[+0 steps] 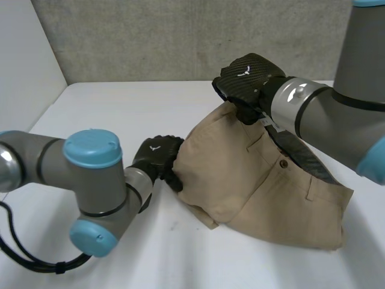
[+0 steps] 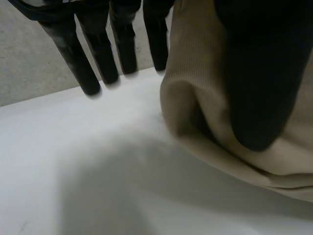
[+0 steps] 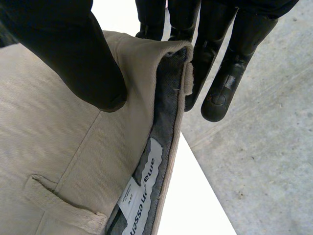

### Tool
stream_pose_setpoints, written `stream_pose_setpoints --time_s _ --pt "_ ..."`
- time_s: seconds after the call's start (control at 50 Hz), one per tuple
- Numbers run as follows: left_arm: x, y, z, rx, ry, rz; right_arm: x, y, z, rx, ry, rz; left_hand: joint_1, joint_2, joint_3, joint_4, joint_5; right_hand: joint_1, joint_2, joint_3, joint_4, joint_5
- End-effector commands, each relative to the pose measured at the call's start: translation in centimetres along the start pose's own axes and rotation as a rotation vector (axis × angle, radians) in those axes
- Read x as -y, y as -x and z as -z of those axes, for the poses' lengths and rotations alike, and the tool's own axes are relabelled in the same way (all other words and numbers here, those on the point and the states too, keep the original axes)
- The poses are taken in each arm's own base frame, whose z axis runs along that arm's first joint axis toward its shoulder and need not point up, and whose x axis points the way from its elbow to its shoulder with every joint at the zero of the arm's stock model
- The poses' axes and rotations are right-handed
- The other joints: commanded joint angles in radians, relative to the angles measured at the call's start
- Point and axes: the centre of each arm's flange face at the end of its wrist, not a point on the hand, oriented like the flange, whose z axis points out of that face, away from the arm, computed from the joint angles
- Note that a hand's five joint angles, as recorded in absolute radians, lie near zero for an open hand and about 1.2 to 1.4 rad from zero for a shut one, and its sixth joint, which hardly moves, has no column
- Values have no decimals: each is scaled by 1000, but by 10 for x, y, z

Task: Fold the laundry.

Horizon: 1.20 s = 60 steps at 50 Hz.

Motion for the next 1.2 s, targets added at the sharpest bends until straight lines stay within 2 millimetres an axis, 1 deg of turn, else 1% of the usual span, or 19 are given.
stream_pose_setpoints --time_s 0.02,0.08,0.12,0.14,0.26,0.28,0.34,0.36,0.46,0.58,0.72,0.8,0.86,0.96,0.98,1.02,1.1,1.12,1.2 --pt "-4 2 -14 40 8 -10 5 -12 23 -62 -24 12 868 889 906 902 903 435 223 220 212 262" --pt "4 3 -9 51 11 -13 6 -21 32 -98 -25 11 868 889 906 902 903 435 223 220 212 262" --pt "22 2 0 48 -21 -12 7 -26 40 -121 -26 12 868 889 906 902 903 435 223 220 212 262" --pt "46 0 13 41 -74 -12 7 -29 43 -130 -25 14 868 889 906 902 903 435 223 220 212 262" --pt "126 -7 64 29 -286 -43 19 -45 66 -204 -49 22 868 889 906 902 903 435 223 220 212 262" --pt "151 -7 84 33 -367 -62 22 -47 69 -217 -57 24 868 889 906 902 903 435 223 220 212 262" --pt "181 -8 112 41 -462 -97 32 -53 82 -251 -85 33 868 889 906 902 903 435 223 220 212 262" --pt "196 -10 130 41 -507 -129 35 -54 85 -258 -92 34 868 889 906 902 903 435 223 220 212 262" --pt "217 -20 172 27 -550 -217 44 -51 103 -267 -104 31 868 889 906 902 903 435 223 220 212 262" --pt "227 -27 219 5 -557 -250 61 -43 146 -256 -99 30 868 889 906 902 903 435 223 220 212 262" --pt "234 -26 239 23 -559 -284 72 -40 166 -258 -117 36 868 889 906 902 903 435 223 220 212 262" --pt "231 -26 233 36 -540 -314 68 -39 161 -241 -104 29 868 889 906 902 903 435 223 220 212 262" --pt "221 -25 209 37 -477 -335 58 -40 146 -224 -73 17 868 889 906 902 903 435 223 220 212 262" --pt "202 -22 155 37 -369 -345 23 -42 77 -156 21 -20 868 889 906 902 903 435 223 220 212 262" --pt "195 -20 134 39 -342 -347 18 -44 67 -155 29 -26 868 889 906 902 903 435 223 220 212 262" --pt "188 -18 111 43 -321 -350 10 -47 49 -160 32 -33 868 889 906 902 903 435 223 220 212 262" --pt "179 -6 56 83 -330 -380 -2 -64 2 -244 -14 -60 868 889 906 902 903 435 223 220 212 262" --pt "178 -1 46 97 -339 -390 -9 -70 -18 -289 -35 -67 868 889 906 902 903 435 223 220 212 262" --pt "182 18 -12 185 -439 -433 -23 -87 -60 -428 -84 -67 868 889 906 902 903 435 223 220 212 262"
